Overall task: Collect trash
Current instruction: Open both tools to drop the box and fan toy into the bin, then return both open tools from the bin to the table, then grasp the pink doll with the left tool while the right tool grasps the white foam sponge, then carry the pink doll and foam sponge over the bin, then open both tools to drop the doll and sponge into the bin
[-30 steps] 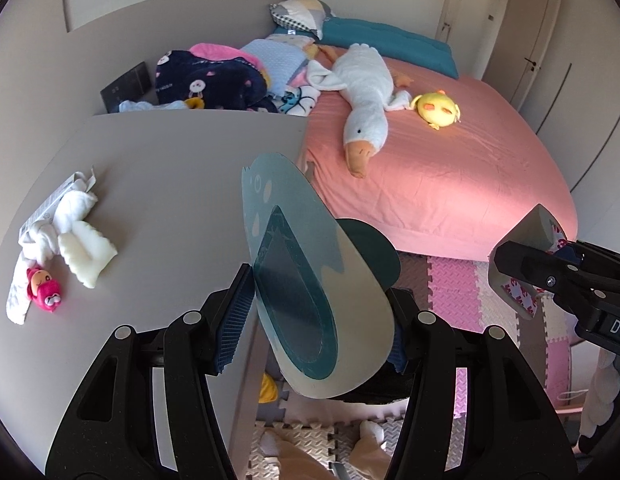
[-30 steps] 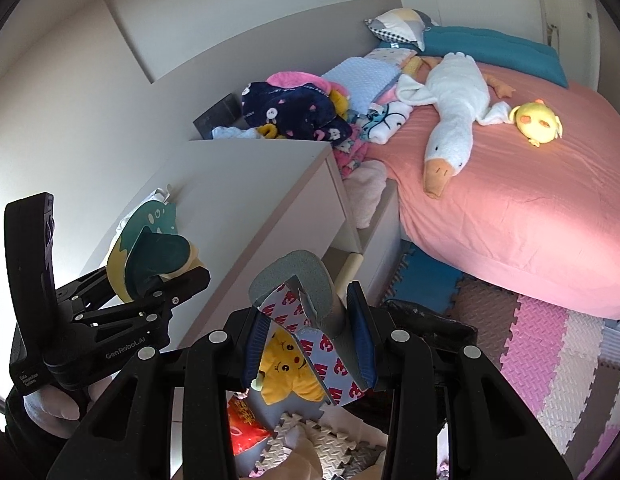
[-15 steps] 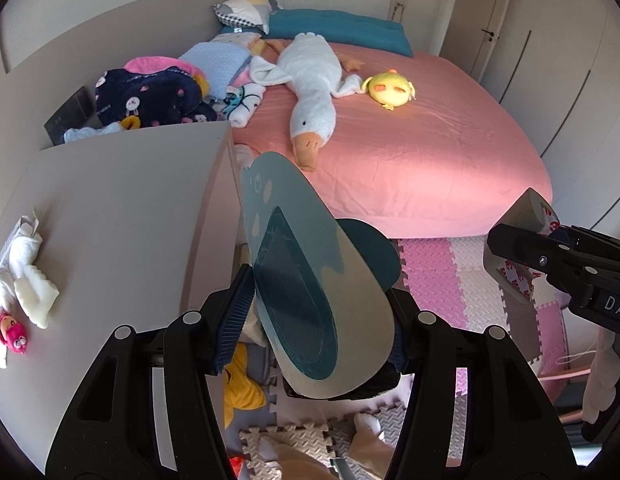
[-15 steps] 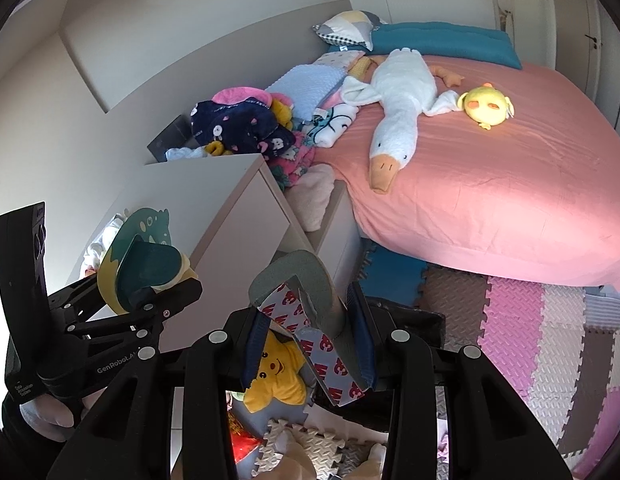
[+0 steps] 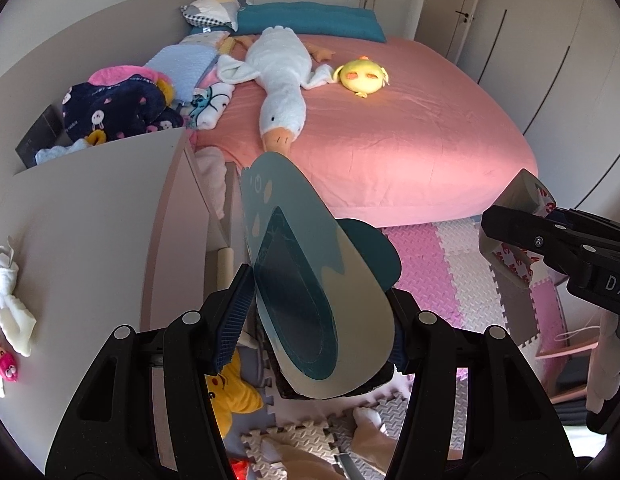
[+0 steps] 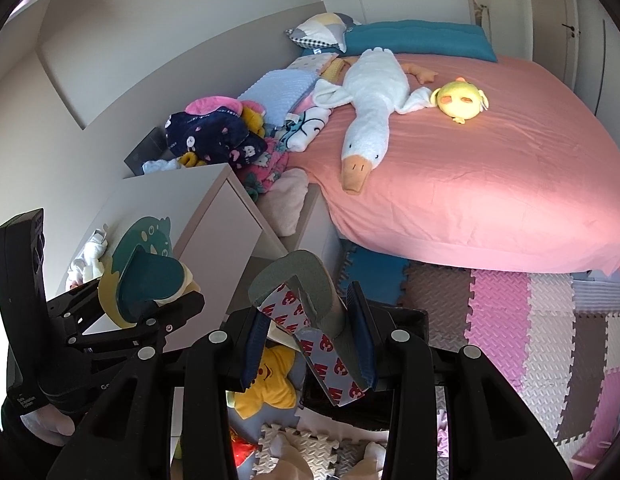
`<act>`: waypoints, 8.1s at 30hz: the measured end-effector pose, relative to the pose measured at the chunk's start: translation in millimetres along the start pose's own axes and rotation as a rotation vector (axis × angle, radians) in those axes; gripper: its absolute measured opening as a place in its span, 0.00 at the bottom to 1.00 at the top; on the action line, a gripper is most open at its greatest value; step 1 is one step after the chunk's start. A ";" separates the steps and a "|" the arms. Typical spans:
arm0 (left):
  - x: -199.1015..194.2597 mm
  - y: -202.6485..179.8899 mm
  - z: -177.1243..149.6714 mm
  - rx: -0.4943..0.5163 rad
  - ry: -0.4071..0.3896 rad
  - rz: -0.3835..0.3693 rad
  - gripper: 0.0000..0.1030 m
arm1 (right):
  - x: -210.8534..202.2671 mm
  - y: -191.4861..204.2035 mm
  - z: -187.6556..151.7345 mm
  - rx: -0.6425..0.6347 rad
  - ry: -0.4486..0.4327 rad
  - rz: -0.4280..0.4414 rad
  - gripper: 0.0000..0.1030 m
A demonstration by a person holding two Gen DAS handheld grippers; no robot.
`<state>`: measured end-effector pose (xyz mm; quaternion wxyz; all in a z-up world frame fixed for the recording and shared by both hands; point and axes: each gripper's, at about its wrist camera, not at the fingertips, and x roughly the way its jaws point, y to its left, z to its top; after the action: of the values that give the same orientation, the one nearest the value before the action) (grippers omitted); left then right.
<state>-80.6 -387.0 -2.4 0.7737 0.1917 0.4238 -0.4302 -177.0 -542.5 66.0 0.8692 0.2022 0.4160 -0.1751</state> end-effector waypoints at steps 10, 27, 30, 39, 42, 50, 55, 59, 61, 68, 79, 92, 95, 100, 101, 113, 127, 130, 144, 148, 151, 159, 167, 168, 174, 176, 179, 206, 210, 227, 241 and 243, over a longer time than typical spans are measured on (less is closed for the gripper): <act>0.0 -4.9 3.1 0.045 -0.026 0.047 0.82 | 1.0 0.7 6.4 0.015 -0.015 -0.049 0.61; -1.5 12.0 2.4 0.004 -0.015 0.066 0.85 | 4.2 7.2 11.2 -0.003 -0.020 -0.030 0.62; -3.8 19.6 -2.1 -0.014 -0.014 0.076 0.85 | 7.6 14.0 11.0 -0.016 -0.014 -0.021 0.62; -15.6 55.5 -23.6 -0.086 -0.003 0.130 0.85 | 24.3 53.4 9.6 -0.077 0.011 0.034 0.62; -21.3 72.9 -32.7 -0.125 -0.002 0.154 0.85 | 31.4 71.4 9.2 -0.105 0.023 0.056 0.62; -41.0 121.5 -59.4 -0.236 -0.010 0.223 0.85 | 52.1 124.4 5.0 -0.188 0.062 0.110 0.62; -54.7 149.7 -78.6 -0.301 -0.012 0.269 0.85 | 64.0 159.1 1.3 -0.245 0.088 0.145 0.62; -66.2 171.1 -94.0 -0.347 -0.015 0.301 0.85 | 72.9 183.7 -2.2 -0.283 0.104 0.170 0.62; -70.8 180.7 -99.9 -0.367 -0.016 0.316 0.85 | 77.1 195.0 -3.4 -0.300 0.111 0.181 0.62; -83.8 208.8 -118.1 -0.420 -0.014 0.359 0.85 | 89.6 230.6 -7.4 -0.341 0.131 0.222 0.62; -96.6 263.6 -136.4 -0.562 -0.059 0.411 0.82 | 111.9 273.6 -3.9 -0.378 0.145 0.254 0.62; -86.0 313.2 -143.4 -0.664 -0.046 0.392 0.71 | 142.1 316.0 1.9 -0.426 0.175 0.277 0.61; -83.6 319.7 -142.0 -0.683 -0.051 0.382 0.70 | 148.3 324.7 2.3 -0.437 0.183 0.284 0.62; -72.1 333.6 -138.7 -0.702 -0.043 0.367 0.60 | 154.4 337.6 1.1 -0.459 0.193 0.294 0.62; -71.8 335.2 -139.4 -0.708 -0.050 0.361 0.60 | 155.0 339.5 0.2 -0.463 0.193 0.296 0.62; -87.6 335.4 -157.1 -0.708 -0.057 0.368 0.45 | 170.3 368.6 -12.7 -0.529 0.229 0.326 0.62; -98.0 335.1 -169.7 -0.719 -0.047 0.381 0.44 | 207.6 392.2 -25.9 -0.597 0.310 0.281 0.43; -99.3 333.7 -169.8 -0.717 -0.045 0.383 0.44 | 202.5 392.5 -29.0 -0.626 0.300 0.278 0.36; -107.3 303.6 -154.5 -0.658 -0.061 0.376 0.43 | 159.4 360.3 -31.2 -0.574 0.269 0.298 0.20; -109.4 287.7 -148.8 -0.629 -0.066 0.366 0.43 | 144.6 343.0 -26.2 -0.539 0.246 0.306 0.20; -109.1 276.3 -144.3 -0.609 -0.066 0.357 0.43 | 133.5 328.6 -24.4 -0.518 0.233 0.306 0.20; -104.3 241.0 -128.5 -0.547 -0.070 0.319 0.44 | 106.4 289.3 -21.4 -0.470 0.199 0.277 0.20; -93.4 205.8 -105.8 -0.473 -0.075 0.271 0.44 | 84.0 246.4 -13.8 -0.418 0.161 0.234 0.21; -92.3 201.8 -103.1 -0.464 -0.076 0.265 0.43 | 81.5 241.5 -13.2 -0.411 0.157 0.229 0.21; -83.3 176.4 -86.3 -0.413 -0.074 0.233 0.44 | 66.4 210.0 -8.7 -0.361 0.129 0.201 0.21; -80.5 169.5 -80.5 -0.401 -0.073 0.224 0.44 | 62.1 199.7 -7.5 -0.346 0.124 0.193 0.21; -75.6 157.8 -71.9 -0.380 -0.074 0.210 0.44 | 55.7 184.8 -5.3 -0.327 0.113 0.180 0.21; -33.0 58.4 -11.5 -0.152 -0.051 0.080 0.44 | 14.5 59.0 8.7 -0.112 0.019 0.052 0.21; -26.3 41.8 -5.4 -0.119 -0.046 0.054 0.44 | 9.4 43.1 8.7 -0.085 0.012 0.032 0.21; -2.8 -4.6 8.8 -0.008 -0.010 -0.030 0.44 | -1.1 1.0 4.4 -0.005 0.005 -0.041 0.22; 2.8 -6.0 15.2 0.008 -0.019 0.016 0.87 | 4.9 -5.4 11.7 0.038 0.018 -0.065 0.55; 2.2 -4.0 17.6 0.012 -0.024 0.030 0.88 | 3.8 -5.7 13.3 0.036 0.004 -0.076 0.55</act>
<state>-74.7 -402.0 6.1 0.7839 0.1978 0.4089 -0.4233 -168.8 -554.5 69.5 0.8572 0.2024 0.4219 -0.2150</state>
